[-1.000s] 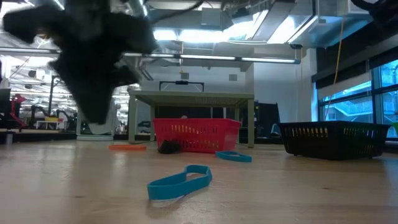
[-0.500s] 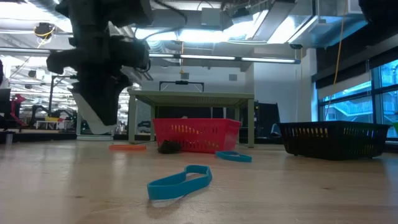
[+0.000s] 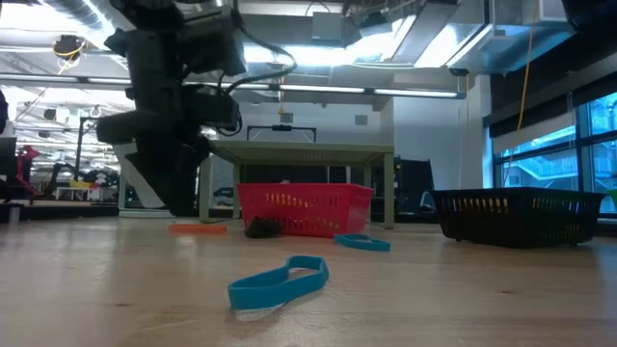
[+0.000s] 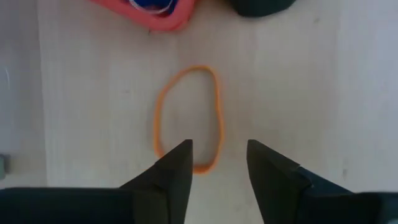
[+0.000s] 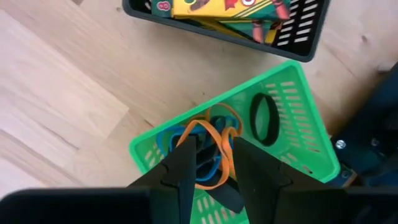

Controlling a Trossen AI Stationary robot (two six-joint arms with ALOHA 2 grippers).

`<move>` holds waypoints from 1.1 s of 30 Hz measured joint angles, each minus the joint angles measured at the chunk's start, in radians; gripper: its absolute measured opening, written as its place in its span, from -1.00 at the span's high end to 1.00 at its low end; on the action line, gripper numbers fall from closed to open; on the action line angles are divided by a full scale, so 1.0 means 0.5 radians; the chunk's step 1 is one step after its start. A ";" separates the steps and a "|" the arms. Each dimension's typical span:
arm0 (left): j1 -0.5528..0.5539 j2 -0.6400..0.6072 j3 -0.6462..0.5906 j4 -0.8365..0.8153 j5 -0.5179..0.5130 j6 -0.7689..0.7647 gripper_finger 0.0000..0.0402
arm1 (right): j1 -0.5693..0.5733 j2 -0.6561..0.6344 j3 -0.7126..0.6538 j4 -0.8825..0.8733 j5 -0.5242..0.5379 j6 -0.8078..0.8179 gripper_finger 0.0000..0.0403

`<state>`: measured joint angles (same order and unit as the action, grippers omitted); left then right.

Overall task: Pick & Place Office Desk Supplies
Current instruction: Put the orange rubber band into the green bin

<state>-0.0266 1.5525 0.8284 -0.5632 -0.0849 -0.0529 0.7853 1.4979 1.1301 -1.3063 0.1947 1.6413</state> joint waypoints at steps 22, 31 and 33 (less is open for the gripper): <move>0.033 0.195 -0.022 0.105 0.024 0.030 0.22 | 0.001 0.001 0.000 0.129 0.000 -0.019 0.47; 0.031 0.201 -0.023 0.128 0.037 0.024 0.88 | 0.000 0.002 0.000 0.222 0.000 -0.060 0.47; 0.031 0.202 -0.023 0.132 0.028 0.011 0.96 | 0.000 0.002 0.000 0.224 0.000 -0.058 0.47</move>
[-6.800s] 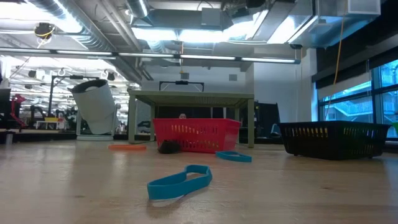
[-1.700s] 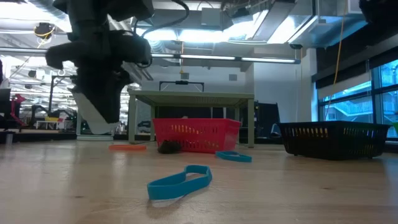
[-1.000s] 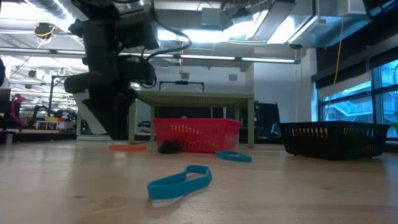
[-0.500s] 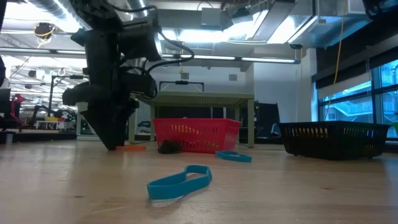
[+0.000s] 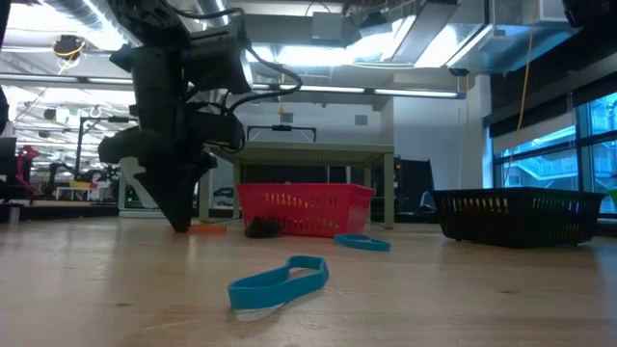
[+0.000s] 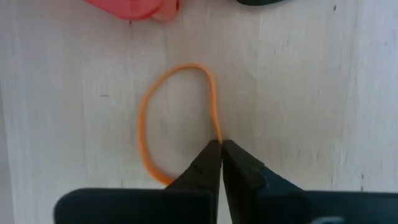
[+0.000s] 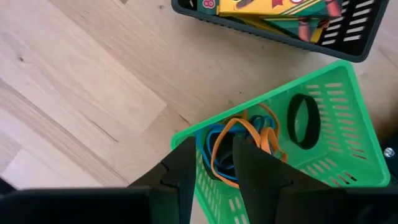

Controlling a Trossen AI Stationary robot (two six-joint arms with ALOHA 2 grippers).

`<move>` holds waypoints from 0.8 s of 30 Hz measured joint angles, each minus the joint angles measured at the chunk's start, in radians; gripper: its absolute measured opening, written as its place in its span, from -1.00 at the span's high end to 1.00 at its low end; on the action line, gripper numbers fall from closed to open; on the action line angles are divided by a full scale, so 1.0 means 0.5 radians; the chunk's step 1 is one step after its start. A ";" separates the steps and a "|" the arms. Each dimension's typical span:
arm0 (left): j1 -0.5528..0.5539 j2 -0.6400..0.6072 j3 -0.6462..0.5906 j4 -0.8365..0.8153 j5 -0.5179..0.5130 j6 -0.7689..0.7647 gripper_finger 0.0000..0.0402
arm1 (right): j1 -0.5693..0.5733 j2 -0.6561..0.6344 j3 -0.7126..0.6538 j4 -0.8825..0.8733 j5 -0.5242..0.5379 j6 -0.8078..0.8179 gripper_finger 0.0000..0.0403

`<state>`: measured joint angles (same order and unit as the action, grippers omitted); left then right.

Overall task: Pick & Place Office Desk Supplies
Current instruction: Put the orange rubber band into the green bin

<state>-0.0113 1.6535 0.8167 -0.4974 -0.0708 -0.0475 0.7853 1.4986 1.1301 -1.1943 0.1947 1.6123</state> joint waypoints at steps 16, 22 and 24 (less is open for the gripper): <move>-0.117 -0.259 0.043 -0.345 0.145 -0.316 0.99 | 0.000 0.001 0.104 0.108 0.282 -0.082 0.47; -0.226 -0.474 0.147 -0.357 0.231 -0.400 0.99 | 0.000 0.001 0.247 0.242 0.566 -0.338 0.47; -0.266 -0.545 0.176 -0.358 0.228 -0.426 0.99 | 0.000 0.001 0.269 0.349 0.715 -0.484 0.47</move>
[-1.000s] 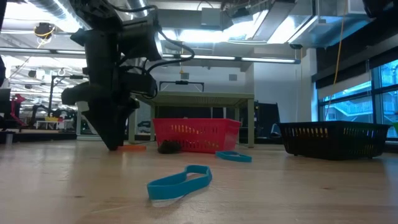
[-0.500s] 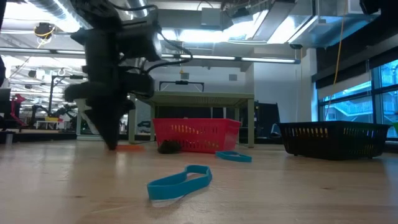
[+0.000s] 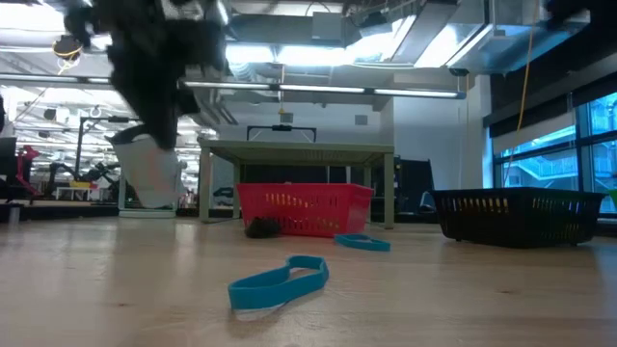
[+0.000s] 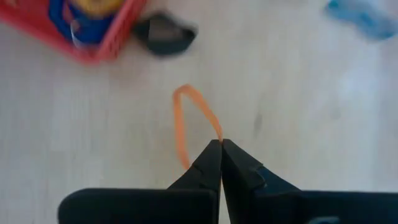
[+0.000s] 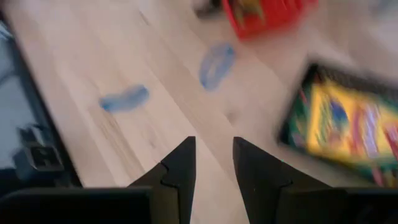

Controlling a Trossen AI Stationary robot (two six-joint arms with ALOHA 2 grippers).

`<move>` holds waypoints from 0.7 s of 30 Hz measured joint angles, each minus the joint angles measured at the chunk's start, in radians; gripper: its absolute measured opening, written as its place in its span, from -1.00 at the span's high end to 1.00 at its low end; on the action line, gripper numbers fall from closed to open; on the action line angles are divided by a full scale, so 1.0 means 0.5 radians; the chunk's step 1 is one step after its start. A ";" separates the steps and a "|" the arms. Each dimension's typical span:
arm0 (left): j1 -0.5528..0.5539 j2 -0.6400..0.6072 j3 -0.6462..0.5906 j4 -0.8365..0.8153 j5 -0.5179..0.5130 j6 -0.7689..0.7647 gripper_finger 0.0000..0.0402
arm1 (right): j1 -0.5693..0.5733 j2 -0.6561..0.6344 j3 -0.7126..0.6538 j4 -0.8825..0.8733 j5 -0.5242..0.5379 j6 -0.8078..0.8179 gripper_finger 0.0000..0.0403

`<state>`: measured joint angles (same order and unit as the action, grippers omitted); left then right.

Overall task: Pick & Place Office Desk Supplies
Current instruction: Put the orange rubber band into the green bin

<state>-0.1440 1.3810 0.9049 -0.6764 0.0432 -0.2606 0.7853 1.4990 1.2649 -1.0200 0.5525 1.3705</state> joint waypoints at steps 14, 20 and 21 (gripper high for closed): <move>-0.217 -0.268 0.088 0.430 0.003 -0.034 0.99 | -0.190 0.217 0.003 1.205 0.374 -1.386 0.44; -0.267 -0.266 0.088 0.614 0.003 -0.029 0.99 | -0.362 0.386 0.003 1.717 0.134 -1.795 0.23; -0.277 -0.267 0.088 0.630 0.003 -0.029 0.99 | -0.391 0.413 0.003 1.806 0.106 -1.831 0.19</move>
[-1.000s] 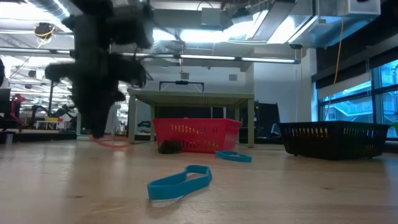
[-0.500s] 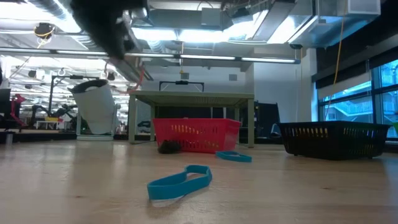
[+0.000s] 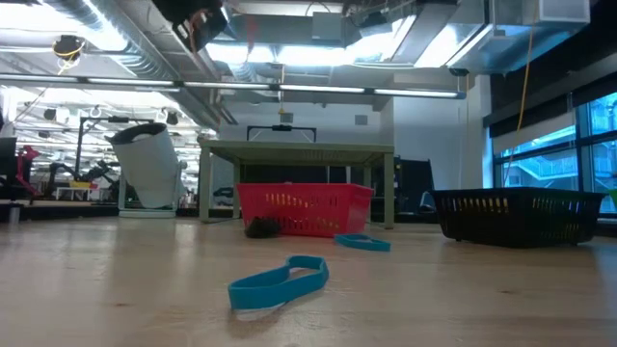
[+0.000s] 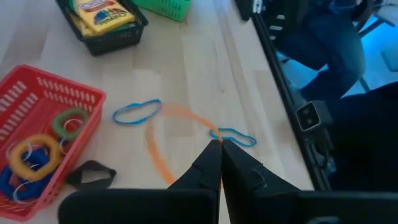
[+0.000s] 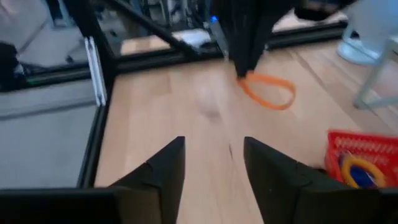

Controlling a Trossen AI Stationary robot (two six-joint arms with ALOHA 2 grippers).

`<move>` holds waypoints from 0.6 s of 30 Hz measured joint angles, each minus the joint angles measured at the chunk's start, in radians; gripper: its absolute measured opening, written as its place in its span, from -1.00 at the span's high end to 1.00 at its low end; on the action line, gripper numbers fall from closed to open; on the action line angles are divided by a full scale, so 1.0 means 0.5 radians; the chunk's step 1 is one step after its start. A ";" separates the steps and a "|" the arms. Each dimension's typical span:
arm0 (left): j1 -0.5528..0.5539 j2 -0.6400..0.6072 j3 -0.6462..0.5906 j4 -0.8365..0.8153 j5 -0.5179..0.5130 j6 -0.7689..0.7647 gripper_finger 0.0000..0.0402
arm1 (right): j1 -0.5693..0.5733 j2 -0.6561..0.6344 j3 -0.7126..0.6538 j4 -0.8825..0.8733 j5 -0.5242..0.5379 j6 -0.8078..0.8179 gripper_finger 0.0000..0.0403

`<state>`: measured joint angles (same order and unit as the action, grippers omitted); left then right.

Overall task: Pick & Place Office Desk Supplies
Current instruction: Put the orange rubber band into the green bin

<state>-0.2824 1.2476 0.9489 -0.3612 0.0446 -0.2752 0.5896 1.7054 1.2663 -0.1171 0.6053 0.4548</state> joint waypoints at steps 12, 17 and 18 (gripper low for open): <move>-0.109 0.000 0.000 0.071 0.006 0.000 0.99 | -0.195 0.114 -0.002 0.318 -0.141 -0.158 0.03; -0.117 0.000 0.000 0.142 0.054 0.015 0.99 | -0.228 0.117 -0.002 0.411 -0.144 -0.209 0.03; -0.117 0.000 0.000 0.159 0.055 0.016 0.99 | -0.233 0.117 -0.002 0.422 -0.144 -0.208 0.03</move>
<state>-0.3408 1.2476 0.9489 -0.2819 0.0723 -0.2672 0.4730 1.7638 1.2655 0.0940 0.5331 0.3507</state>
